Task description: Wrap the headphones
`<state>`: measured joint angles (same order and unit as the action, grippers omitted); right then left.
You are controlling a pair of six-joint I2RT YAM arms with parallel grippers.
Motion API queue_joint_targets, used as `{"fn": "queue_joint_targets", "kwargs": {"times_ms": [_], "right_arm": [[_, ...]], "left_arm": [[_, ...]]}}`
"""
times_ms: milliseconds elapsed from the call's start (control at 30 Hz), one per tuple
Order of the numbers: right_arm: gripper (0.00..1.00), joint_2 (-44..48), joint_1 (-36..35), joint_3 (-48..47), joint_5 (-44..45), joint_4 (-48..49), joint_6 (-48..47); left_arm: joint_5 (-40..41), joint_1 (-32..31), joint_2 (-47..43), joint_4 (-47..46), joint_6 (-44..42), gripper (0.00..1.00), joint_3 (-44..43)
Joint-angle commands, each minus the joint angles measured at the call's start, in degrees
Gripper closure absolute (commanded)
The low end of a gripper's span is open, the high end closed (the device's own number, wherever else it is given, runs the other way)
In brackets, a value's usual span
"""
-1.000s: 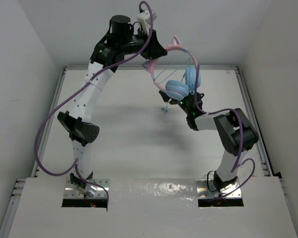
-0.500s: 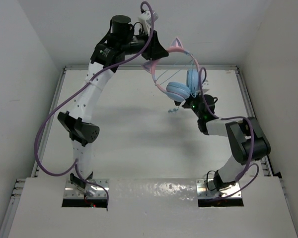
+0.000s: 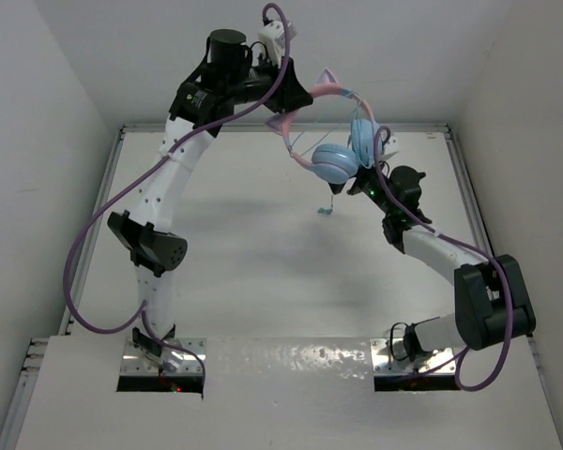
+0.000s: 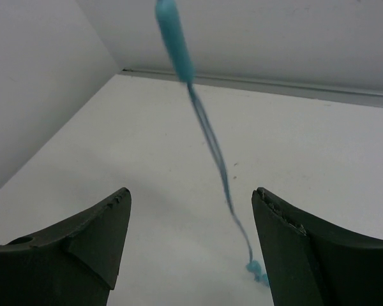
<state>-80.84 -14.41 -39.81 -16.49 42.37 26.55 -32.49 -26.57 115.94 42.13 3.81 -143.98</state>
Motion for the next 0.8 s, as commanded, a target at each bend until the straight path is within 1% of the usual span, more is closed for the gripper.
{"fn": "queue_joint_targets", "kwargs": {"times_ms": [0, 200, 333, 433, 500, 567, 700, 767], "right_arm": [[0.24, -0.02, 0.18, 1.13, -3.54, 2.00, -1.15], [0.23, 0.07, 1.05, 6.14, -1.97, 9.92, -1.32], [0.23, -1.69, 1.14, 5.19, -2.14, 11.15, -2.29], [0.23, -3.01, 1.14, 4.57, 0.83, 11.94, -2.73], [0.23, -3.53, 1.14, 4.13, 4.96, 11.34, -4.04], [0.24, -3.89, 1.14, 3.08, 8.39, 8.53, -4.83], [0.28, -6.61, 1.06, 2.02, 7.79, 6.06, -6.33], [0.32, -8.37, 1.06, 2.19, 7.79, 6.41, -5.98]], "left_arm": [[-4.58, 0.29, -4.85, -7.58, 5.93, 1.00, -1.57], [-6.62, 0.20, -4.93, -11.36, 9.72, 1.00, -2.79], [-7.94, 0.29, -4.85, -13.74, 12.09, 1.00, -3.94], [-8.55, 0.11, -4.93, -14.44, 12.45, 1.00, -4.20], [-8.38, 0.11, -5.02, -14.53, 12.45, 1.00, -4.29], [-8.47, 0.11, -5.11, -14.71, 12.62, 1.00, -4.46], [-9.69, 0.20, -4.85, -16.81, 14.72, 1.00, -5.08], [-10.13, 0.11, -4.58, -18.56, 15.69, 1.00, -5.60]]}}
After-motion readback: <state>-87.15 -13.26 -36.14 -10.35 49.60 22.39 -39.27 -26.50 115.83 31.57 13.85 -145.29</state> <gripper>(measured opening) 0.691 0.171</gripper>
